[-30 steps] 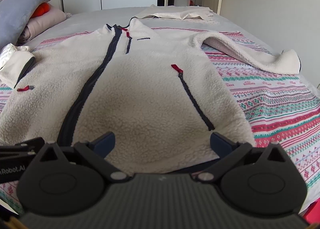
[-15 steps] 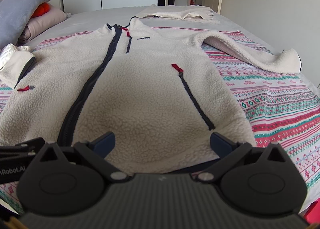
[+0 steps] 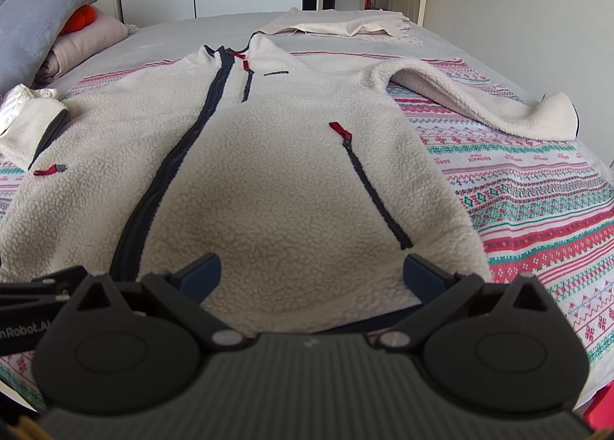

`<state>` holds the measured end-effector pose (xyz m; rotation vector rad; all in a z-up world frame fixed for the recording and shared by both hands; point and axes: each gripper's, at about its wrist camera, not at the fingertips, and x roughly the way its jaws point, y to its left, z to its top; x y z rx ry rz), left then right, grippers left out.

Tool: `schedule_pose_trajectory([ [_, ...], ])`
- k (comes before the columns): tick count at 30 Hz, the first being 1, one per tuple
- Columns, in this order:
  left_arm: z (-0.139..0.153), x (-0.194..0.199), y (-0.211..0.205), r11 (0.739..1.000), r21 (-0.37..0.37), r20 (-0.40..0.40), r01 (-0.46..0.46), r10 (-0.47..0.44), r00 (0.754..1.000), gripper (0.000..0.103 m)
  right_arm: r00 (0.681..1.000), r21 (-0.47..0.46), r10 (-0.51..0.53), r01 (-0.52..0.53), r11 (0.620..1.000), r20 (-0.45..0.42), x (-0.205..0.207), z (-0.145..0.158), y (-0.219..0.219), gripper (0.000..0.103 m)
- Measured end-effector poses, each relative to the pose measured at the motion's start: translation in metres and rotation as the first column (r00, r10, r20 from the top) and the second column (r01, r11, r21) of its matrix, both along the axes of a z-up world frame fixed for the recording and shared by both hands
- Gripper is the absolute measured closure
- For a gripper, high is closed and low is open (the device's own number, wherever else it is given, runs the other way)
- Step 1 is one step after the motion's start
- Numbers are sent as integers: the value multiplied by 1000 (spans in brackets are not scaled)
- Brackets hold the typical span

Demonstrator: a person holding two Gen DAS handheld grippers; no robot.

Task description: Fold large clothes

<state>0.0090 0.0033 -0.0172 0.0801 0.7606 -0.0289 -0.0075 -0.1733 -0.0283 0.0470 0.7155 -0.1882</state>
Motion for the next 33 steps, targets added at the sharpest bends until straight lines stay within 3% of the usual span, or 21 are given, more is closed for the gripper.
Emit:
schedule_pose_trajectory([
  [25,-7,4,1,1000,17,-12,-11,11,1000,0,1000,12,0,0,1000,-8,-2,-2,-3,0],
  [33,-7,10,14,999,-24,-2,-33,33,999,0,1000,15,-4,4,1000,7,-3,3,-11,0],
])
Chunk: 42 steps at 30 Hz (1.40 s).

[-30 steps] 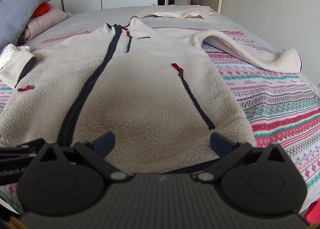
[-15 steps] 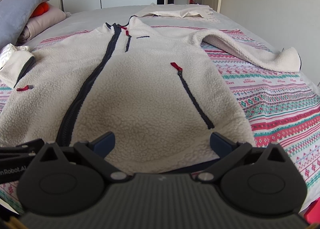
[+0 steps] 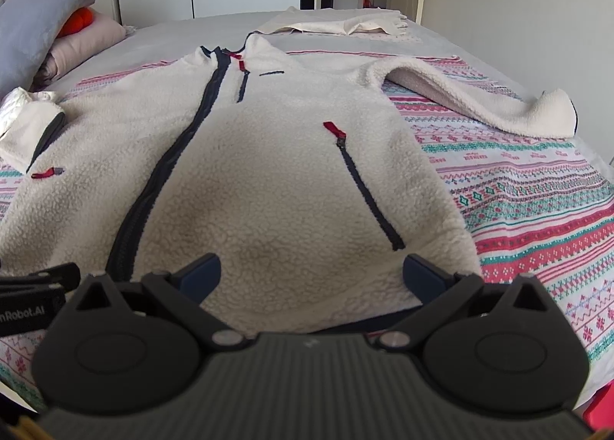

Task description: Fold large clothes

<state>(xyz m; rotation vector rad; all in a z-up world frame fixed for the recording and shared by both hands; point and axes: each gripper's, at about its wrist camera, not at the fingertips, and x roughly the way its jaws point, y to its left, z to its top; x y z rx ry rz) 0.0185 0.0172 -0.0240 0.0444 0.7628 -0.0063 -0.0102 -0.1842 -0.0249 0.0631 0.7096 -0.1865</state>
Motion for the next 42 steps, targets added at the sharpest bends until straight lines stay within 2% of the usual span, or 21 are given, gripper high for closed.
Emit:
schedule_pose_trajectory([
  [3,4,1,13,998,-70,17,8,-7,1000,0,999,25,-9,8,1000,49,-2,6,-16,0],
  [6,8,-1,27,991,-133,72,-5,15,997,0,996,33,-40,37,999,85,-6,8,-30,0],
  [8,10,-2,33,992,-128,102,-21,34,994,0,995,17,-70,69,997,71,-5,7,-37,0],
  [11,9,2,44,991,-129,88,-40,52,995,0,993,6,-108,108,994,56,-6,4,-45,0],
  [16,8,10,60,995,-103,61,-10,17,998,0,991,-1,-128,128,992,34,-6,1,-52,0],
  [22,12,11,78,994,-109,67,5,2,998,0,990,-19,-144,144,989,14,-6,0,-56,0],
  [24,14,12,81,996,-91,64,9,-3,998,0,990,-15,-142,142,990,9,-5,1,-58,0],
  [28,15,19,92,999,-43,39,12,-10,999,0,994,40,-108,108,993,-9,1,5,-70,0],
  [31,14,27,114,998,-67,13,7,-6,1000,0,999,156,-50,52,986,-19,8,11,-88,0],
  [33,12,31,133,990,-140,-3,9,-10,1000,0,1000,316,-7,14,949,-23,13,9,-108,0],
  [35,6,35,155,971,-240,-18,-4,0,1000,0,999,502,23,1,865,-42,18,-1,-131,0],
  [36,3,36,165,956,-292,-21,-10,4,1000,0,998,588,30,9,809,-56,20,-10,-143,0],
  [37,-1,38,175,942,-335,-28,-26,17,999,0,997,650,27,28,760,-76,22,-18,-153,0],
  [39,-7,40,192,916,-396,-50,-65,50,998,2,992,715,15,77,694,-122,25,-33,-166,4],
  [42,-15,43,207,884,-461,-84,-78,45,995,2,989,796,37,91,598,-141,27,-50,-177,28],
])
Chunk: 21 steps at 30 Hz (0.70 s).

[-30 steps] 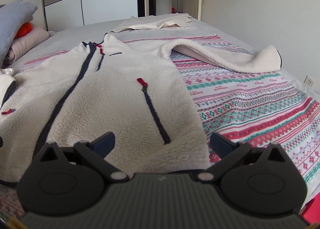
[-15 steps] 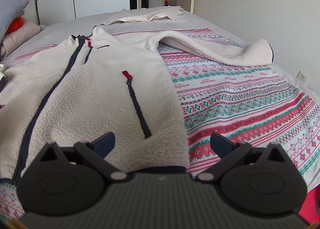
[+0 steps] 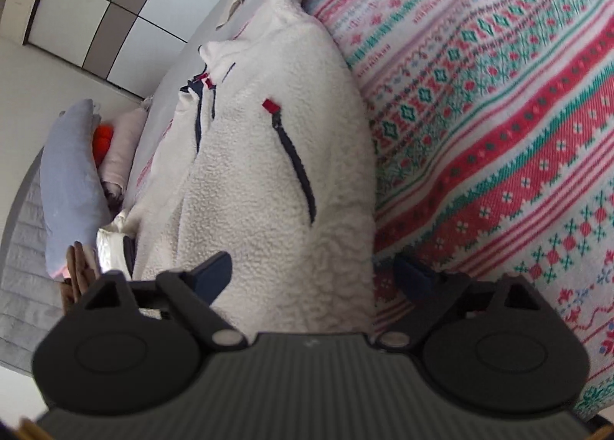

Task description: Fold large clothes

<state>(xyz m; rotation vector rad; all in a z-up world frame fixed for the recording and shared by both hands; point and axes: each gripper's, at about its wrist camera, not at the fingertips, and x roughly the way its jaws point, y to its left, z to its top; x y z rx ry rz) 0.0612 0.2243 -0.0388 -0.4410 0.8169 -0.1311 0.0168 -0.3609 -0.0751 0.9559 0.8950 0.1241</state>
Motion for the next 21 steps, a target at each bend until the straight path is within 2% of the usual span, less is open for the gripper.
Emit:
schedule_pose_trajectory([
  [1,-4,2,2,1000,-26,-20,12,-13,1000,4,1000,48,15,-15,999,7,1,-4,-1,43],
  [2,-10,4,2,998,-61,-46,29,-32,998,9,1000,77,29,-30,997,10,3,-7,0,56],
  [3,-15,5,3,994,-98,-73,45,-53,996,20,999,78,39,-40,996,16,4,-8,3,62],
  [5,-21,6,0,989,-132,-95,67,-80,992,31,999,25,39,-40,999,38,4,-5,10,88],
  [9,-22,2,-5,988,-134,-76,78,-89,993,89,982,-41,-6,14,999,188,-12,20,13,94],
  [12,-2,-18,-6,991,-114,54,77,-71,996,92,955,-32,-61,73,997,290,-32,40,3,95],
  [14,10,-31,-3,988,-128,124,80,-64,990,93,942,-6,-97,104,995,321,-47,48,-10,96],
  [17,17,-42,-6,989,-99,127,111,-98,987,93,947,-39,-84,101,994,310,-61,54,-18,96],
  [19,14,-46,-16,989,26,77,143,-145,986,93,963,-126,-44,80,989,267,-66,54,-14,96],
  [21,1,-45,-29,967,183,12,175,-180,984,92,989,-236,9,26,972,146,-60,40,-4,96],
])
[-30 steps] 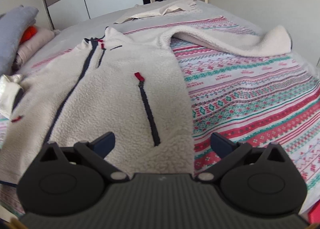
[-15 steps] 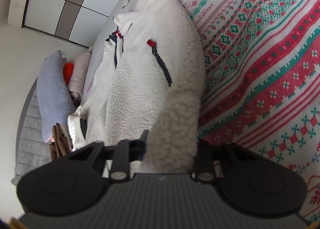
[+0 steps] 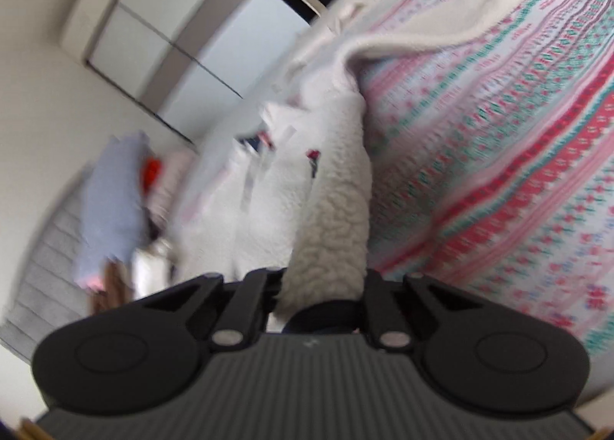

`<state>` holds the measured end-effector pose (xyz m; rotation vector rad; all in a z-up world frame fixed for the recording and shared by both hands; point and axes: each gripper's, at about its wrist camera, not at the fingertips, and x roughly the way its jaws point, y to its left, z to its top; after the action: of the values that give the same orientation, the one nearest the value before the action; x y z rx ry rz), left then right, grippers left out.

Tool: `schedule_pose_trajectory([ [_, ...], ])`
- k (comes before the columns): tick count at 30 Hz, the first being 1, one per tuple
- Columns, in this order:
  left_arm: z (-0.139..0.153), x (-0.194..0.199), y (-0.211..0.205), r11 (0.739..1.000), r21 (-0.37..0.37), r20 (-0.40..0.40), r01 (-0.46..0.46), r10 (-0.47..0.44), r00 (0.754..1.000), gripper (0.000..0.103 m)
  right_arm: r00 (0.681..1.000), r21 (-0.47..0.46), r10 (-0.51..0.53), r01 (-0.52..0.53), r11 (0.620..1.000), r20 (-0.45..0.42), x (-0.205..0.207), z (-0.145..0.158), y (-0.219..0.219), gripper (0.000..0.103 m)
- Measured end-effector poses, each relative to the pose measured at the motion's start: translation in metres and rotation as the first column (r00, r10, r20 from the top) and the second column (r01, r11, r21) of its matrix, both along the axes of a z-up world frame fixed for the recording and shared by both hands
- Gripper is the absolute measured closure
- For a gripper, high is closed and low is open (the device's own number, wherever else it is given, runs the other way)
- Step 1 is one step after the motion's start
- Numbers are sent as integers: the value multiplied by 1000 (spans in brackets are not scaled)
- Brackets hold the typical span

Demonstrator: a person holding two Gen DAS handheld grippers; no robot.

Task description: Fold large clothes

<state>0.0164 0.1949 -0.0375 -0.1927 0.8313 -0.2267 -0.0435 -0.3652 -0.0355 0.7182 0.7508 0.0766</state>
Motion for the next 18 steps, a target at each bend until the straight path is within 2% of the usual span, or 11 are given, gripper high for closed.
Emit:
schedule_pose_trajectory([
  [1,-9,4,-6,998,51,-29,20,-19,999,92,998,-56,12,-15,998,-69,6,-13,5,95],
  [3,-18,8,-16,989,141,-41,53,-48,998,88,984,-97,15,-32,995,-178,15,-41,12,94],
  [6,-12,4,-24,975,216,-19,59,-56,998,81,982,-159,34,-65,985,-187,19,-31,18,89],
  [7,-10,4,-25,972,230,-14,47,-46,999,70,981,-177,44,-78,981,-190,20,-26,18,78],
  [8,-6,4,-26,969,245,-8,39,-38,999,61,980,-187,50,-86,979,-191,21,-23,15,52],
  [9,-2,4,-27,968,249,2,32,-34,999,42,983,-191,43,-77,979,-177,21,-20,10,39],
  [10,4,5,-28,969,246,23,27,-34,999,27,988,-201,21,-51,978,-151,18,-14,3,22],
  [11,12,8,-30,969,244,54,30,-44,998,22,991,-214,-1,-29,976,-136,17,-9,-5,17],
  [13,27,10,-39,963,266,106,48,-79,991,10,992,-228,-53,25,973,-118,18,-1,-26,17],
  [15,40,22,-57,952,300,153,68,-118,981,2,990,-211,-107,84,974,-96,21,6,-49,12],
  [18,54,45,-86,945,313,197,100,-167,966,0,980,-173,-193,181,968,-55,34,7,-95,8],
])
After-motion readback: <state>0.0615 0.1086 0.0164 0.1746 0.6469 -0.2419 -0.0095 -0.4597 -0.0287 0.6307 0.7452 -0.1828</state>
